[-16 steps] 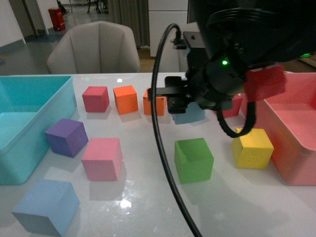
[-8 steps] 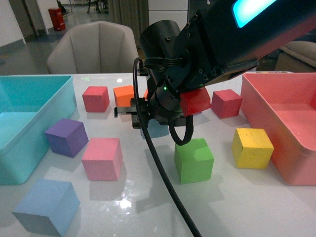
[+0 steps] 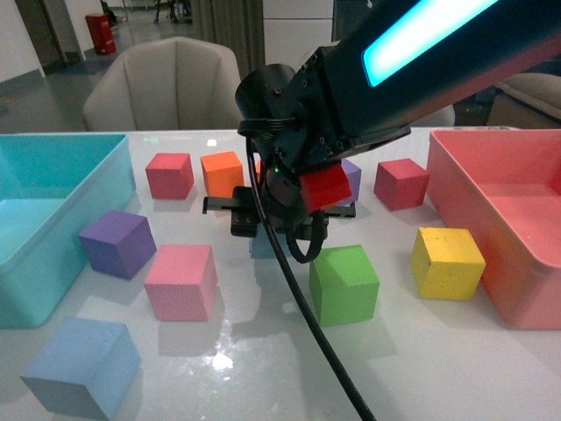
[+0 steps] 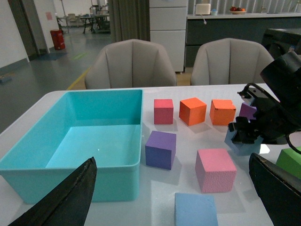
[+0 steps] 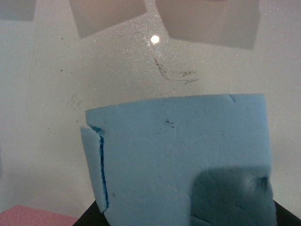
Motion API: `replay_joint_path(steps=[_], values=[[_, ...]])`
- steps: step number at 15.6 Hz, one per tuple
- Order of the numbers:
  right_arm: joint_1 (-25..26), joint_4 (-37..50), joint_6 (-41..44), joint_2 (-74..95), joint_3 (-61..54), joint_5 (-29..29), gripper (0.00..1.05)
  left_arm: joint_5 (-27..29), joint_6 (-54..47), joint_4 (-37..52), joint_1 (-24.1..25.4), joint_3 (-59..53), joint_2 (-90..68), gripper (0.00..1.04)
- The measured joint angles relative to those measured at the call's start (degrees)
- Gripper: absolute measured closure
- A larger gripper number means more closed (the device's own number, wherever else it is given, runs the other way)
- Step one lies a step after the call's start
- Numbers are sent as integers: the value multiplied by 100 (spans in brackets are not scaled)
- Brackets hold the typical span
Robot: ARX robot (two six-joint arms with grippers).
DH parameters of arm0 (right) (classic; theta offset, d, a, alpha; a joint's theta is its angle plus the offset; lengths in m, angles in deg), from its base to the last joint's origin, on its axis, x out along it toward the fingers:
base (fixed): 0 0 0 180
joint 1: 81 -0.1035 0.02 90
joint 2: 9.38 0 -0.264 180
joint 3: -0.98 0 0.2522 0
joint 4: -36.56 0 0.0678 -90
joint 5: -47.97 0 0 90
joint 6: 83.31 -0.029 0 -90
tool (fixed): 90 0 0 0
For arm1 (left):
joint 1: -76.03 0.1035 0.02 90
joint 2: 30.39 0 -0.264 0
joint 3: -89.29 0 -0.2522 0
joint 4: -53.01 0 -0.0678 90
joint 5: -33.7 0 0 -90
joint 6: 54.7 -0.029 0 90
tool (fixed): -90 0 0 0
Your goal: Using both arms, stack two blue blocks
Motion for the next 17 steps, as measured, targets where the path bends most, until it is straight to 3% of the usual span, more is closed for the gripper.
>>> replay_joint_path(steps=[3,4,8,9,17], values=[[-42,-125,2,136,164,-68,61,0,0,0,0,0,2,7],[-66,-114,9,138,179,-72,55,0,0,0,0,0,0,7],[-61,-114,7,138,195,-127,10,0,0,0,0,0,0,7],[-61,-111,2,138,195,-140,5,0,0,0,0,0,2,7],[-48,138,74,-479,-107,-144,6,0,0,0,0,0,0,7]])
